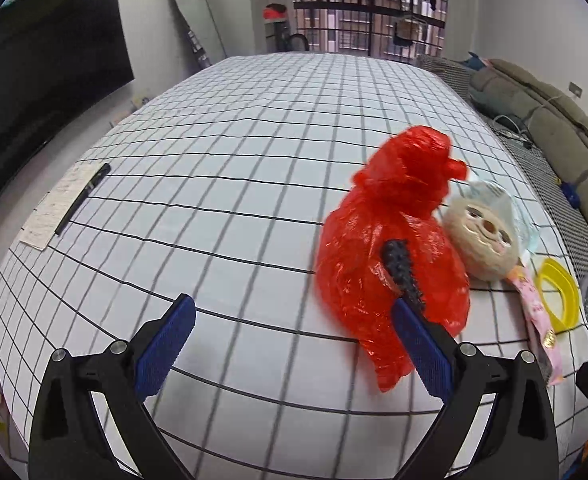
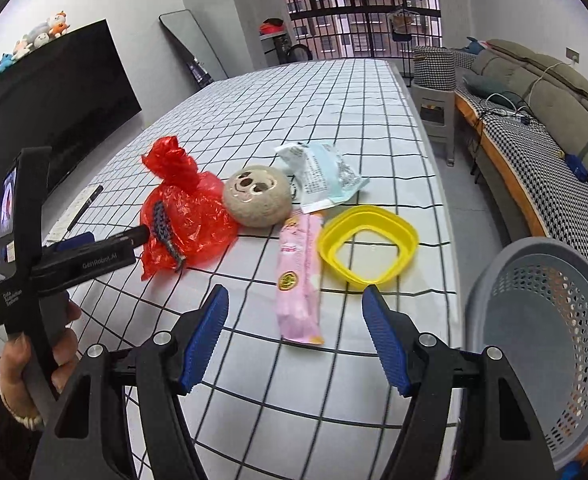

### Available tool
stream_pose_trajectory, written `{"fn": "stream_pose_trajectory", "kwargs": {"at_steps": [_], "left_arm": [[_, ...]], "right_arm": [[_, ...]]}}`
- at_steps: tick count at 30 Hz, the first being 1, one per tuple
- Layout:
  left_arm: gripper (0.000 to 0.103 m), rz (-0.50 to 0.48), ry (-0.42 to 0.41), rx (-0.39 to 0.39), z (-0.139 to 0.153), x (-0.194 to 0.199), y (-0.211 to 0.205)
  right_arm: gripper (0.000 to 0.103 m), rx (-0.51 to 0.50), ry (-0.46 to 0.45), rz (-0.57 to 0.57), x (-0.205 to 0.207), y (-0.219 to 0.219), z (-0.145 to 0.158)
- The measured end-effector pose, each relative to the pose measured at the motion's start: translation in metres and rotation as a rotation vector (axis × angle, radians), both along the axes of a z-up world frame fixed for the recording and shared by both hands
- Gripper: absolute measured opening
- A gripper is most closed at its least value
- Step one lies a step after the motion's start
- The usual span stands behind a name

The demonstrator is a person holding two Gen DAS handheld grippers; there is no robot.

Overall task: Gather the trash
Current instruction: 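Close the right gripper on the pink wrapper while the left tool approaches the red bag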

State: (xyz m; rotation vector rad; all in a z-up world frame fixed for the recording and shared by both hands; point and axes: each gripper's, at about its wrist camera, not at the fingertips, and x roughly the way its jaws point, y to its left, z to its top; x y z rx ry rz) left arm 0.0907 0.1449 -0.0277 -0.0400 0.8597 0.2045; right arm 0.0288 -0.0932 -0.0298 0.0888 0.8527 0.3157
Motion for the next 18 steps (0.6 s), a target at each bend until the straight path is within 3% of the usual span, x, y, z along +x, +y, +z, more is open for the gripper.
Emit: {"fn": "stream_pose_trajectory", "kwargs": {"at_steps": [6,13,18], "left_arm": [[0.097,0.06,-0.007,-0.014,0.003,-0.002,0.028],[0.097,0.058,-0.026,-0.038,0.01,-0.011,0.041],[0.097,0.029,-0.032,-0.062,0.011,-0.018,0.037]], "right_arm": [[0.067,-0.028,0.034,0.017,0.011,0.019,-0.01],[0.066,-0.079,0.065,-0.018,0.029,0.028,-0.019],[0.057,-0.122,0.085,-0.026,0.036,0.036,-0.026]]}}
